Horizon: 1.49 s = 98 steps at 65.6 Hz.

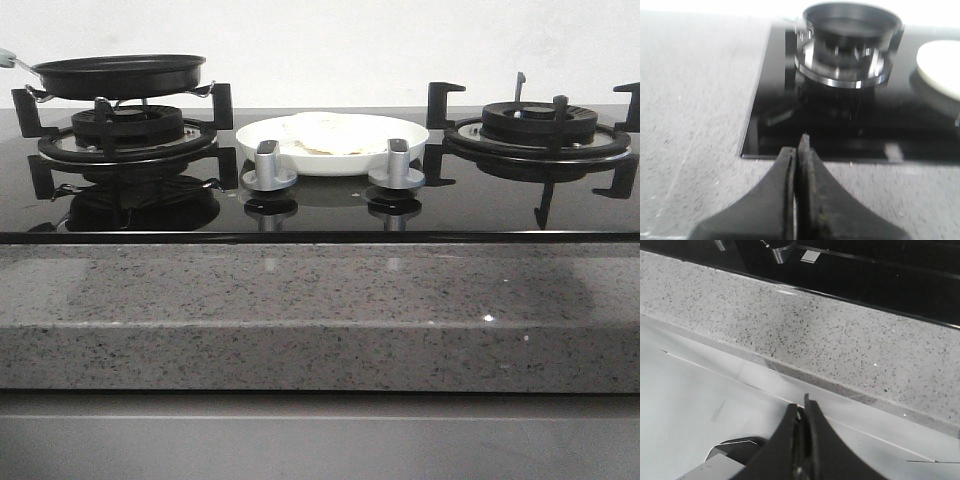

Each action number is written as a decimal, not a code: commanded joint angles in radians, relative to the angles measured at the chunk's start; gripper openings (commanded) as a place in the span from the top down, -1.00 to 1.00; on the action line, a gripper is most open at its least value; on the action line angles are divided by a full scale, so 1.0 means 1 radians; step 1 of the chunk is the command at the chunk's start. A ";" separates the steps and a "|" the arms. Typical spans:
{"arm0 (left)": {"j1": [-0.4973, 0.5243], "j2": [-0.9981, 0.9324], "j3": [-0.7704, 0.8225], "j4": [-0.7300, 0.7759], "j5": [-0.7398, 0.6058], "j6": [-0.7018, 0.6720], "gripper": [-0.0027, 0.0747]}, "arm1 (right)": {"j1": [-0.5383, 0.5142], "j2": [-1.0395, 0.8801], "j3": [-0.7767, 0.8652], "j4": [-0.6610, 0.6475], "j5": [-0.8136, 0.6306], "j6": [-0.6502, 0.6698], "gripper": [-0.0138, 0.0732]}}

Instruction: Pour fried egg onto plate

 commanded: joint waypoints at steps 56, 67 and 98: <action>-0.001 -0.198 0.318 0.007 -0.590 -0.009 0.98 | 0.000 0.002 -0.024 -0.005 -0.052 -0.011 0.94; -0.001 -0.197 0.318 0.005 -0.590 -0.009 0.98 | 0.000 0.002 -0.024 -0.005 -0.052 -0.011 0.94; -0.001 -0.197 0.318 0.005 -0.590 -0.009 0.98 | 0.000 0.002 -0.024 -0.005 -0.052 -0.011 0.94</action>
